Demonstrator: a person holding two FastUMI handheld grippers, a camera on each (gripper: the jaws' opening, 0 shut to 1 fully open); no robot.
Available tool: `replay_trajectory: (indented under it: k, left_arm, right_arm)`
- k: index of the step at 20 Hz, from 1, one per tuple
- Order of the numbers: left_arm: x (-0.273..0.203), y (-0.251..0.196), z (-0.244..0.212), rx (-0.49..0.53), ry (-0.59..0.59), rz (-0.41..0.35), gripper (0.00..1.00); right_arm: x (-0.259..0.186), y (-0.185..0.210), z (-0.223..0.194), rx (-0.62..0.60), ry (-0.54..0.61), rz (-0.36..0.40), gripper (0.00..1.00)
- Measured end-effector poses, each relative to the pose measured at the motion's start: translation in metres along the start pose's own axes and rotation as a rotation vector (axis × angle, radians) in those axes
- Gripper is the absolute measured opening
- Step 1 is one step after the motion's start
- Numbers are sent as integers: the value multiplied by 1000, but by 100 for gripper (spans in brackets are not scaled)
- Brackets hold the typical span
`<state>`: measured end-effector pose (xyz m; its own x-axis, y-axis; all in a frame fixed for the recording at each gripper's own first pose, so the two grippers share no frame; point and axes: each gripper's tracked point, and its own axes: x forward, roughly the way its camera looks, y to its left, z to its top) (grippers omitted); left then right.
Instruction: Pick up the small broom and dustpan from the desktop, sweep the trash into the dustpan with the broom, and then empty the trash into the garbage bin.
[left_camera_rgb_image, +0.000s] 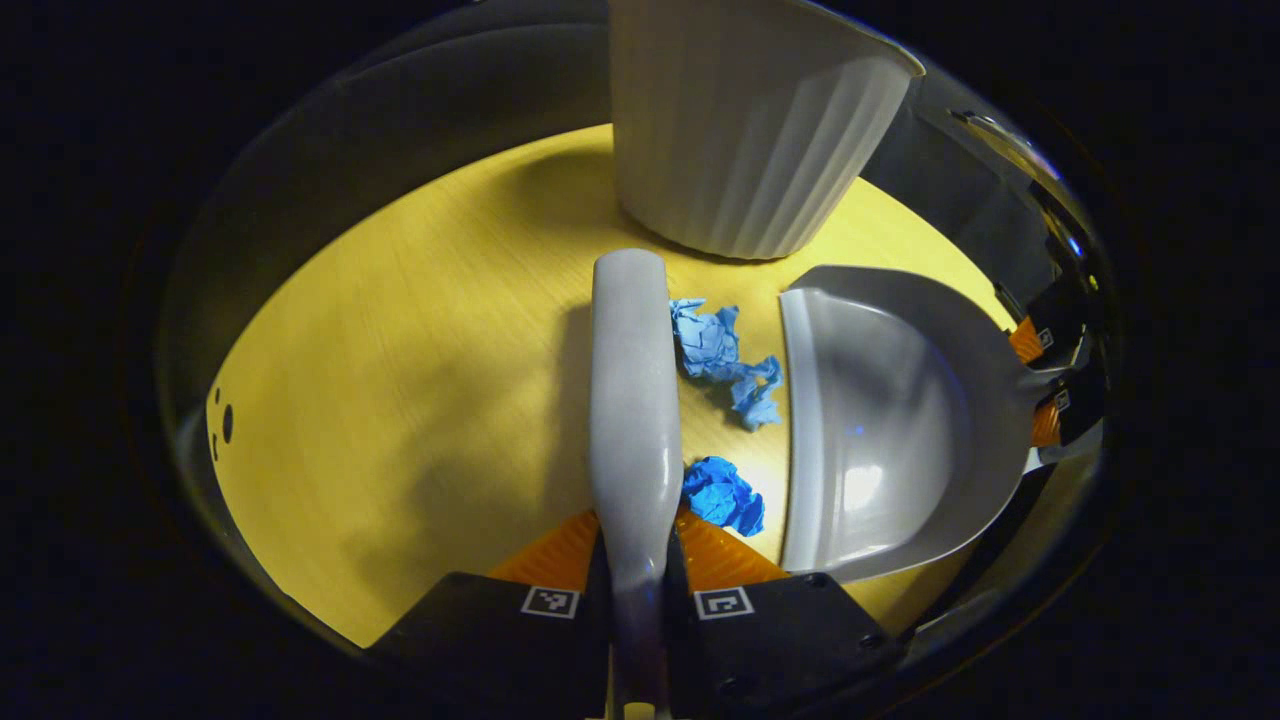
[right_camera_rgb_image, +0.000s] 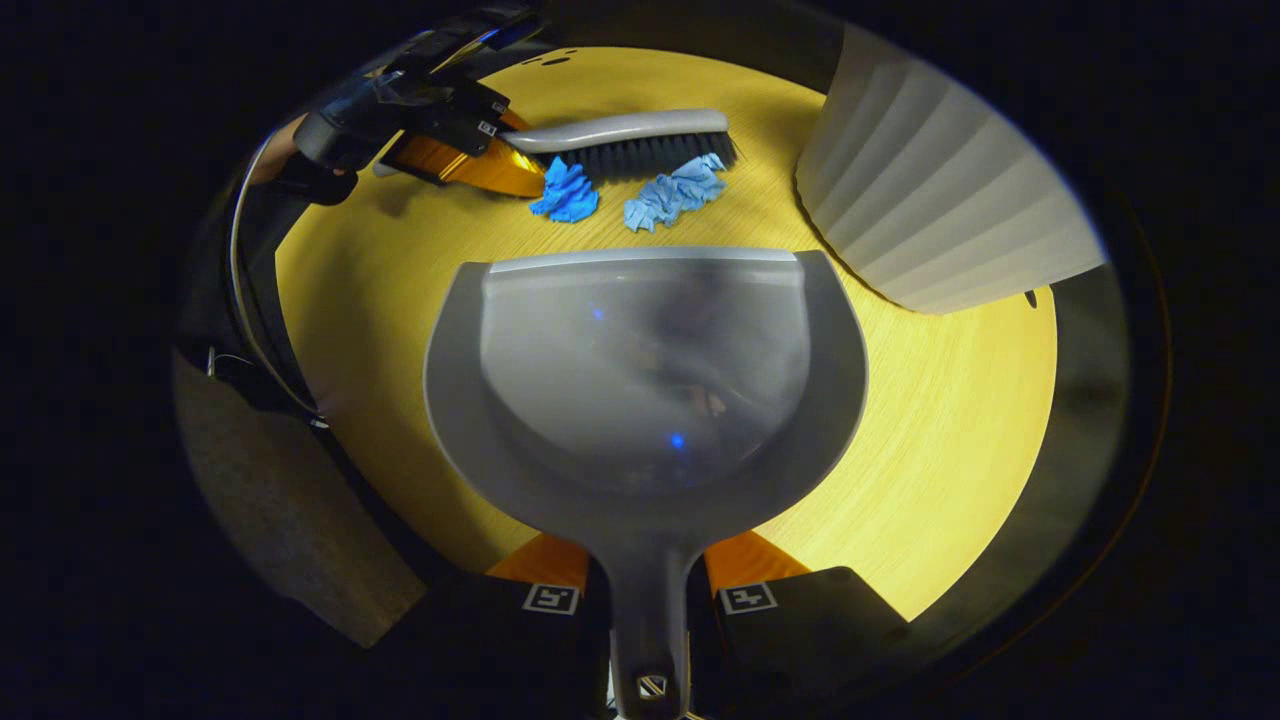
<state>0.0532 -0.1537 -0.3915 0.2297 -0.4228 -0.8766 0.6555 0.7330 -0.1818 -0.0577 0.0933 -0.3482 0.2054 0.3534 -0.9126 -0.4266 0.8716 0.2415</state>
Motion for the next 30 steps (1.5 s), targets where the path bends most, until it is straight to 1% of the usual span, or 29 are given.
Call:
replay_trajectory:
  k: [1,2,3,4,6,7,10,14,15,16,17,18,19,22,23,24,25,28,30]
  left_arm:
    - [1,-11,-1,-9,2,-21,28]
    - [-1,-21,-1,-11,-1,-39,31]
    - [1,-29,0,-11,-2,-61,31]
    - [1,-36,2,-10,-3,-77,28]
    - [1,-42,2,-6,0,-75,28]
    - [-1,-42,2,-18,-5,-89,28]
    - [-9,-56,2,-54,2,-157,28]
    - [-19,-84,7,-46,-15,-233,28]
    - [-22,-88,7,-45,-26,-235,31]
    - [-27,-89,11,-44,-38,-228,28]
    - [-26,-87,14,-44,-53,-218,27]
    - [-28,-85,19,-47,-70,-209,27]
    - [-27,-84,21,-54,-87,-197,31]
    - [-28,-76,24,-90,-126,-145,31]
    - [-29,-72,22,-102,-131,-126,27]
    - [-27,-73,16,-118,-134,-108,31]
    - [-25,-72,12,-135,-131,-93,27]
    - [-17,-68,-1,-175,-119,-52,27]
    - [-6,-68,-11,-193,-111,-24,27]
  right_arm:
    - [1,-1,0,0,-2,-1,36]
    - [2,0,0,-1,-3,0,36]
    - [2,-1,0,-4,-1,-1,36]
    - [3,-3,0,-11,-4,-6,36]
    - [2,-2,0,-3,-13,-7,36]
    - [5,-1,-1,7,-16,-6,36]
    - [7,3,-4,20,-32,-11,36]
    - [12,6,-10,53,-74,-20,36]
    - [10,7,-16,62,-85,-27,36]
    - [11,7,-17,74,-95,-33,36]
    - [11,8,-19,89,-109,-35,36]
    - [10,9,-21,106,-122,-36,36]
    - [5,13,-24,126,-131,-38,36]
    - [-3,20,-24,192,-152,-60,36]
    - [-6,22,-25,218,-153,-66,36]
    - [-11,22,-26,246,-147,-74,36]
    - [-18,22,-28,274,-141,-85,36]
    - [-40,10,-34,355,-126,-128,36]
    - [-64,-8,-51,404,-110,-163,36]
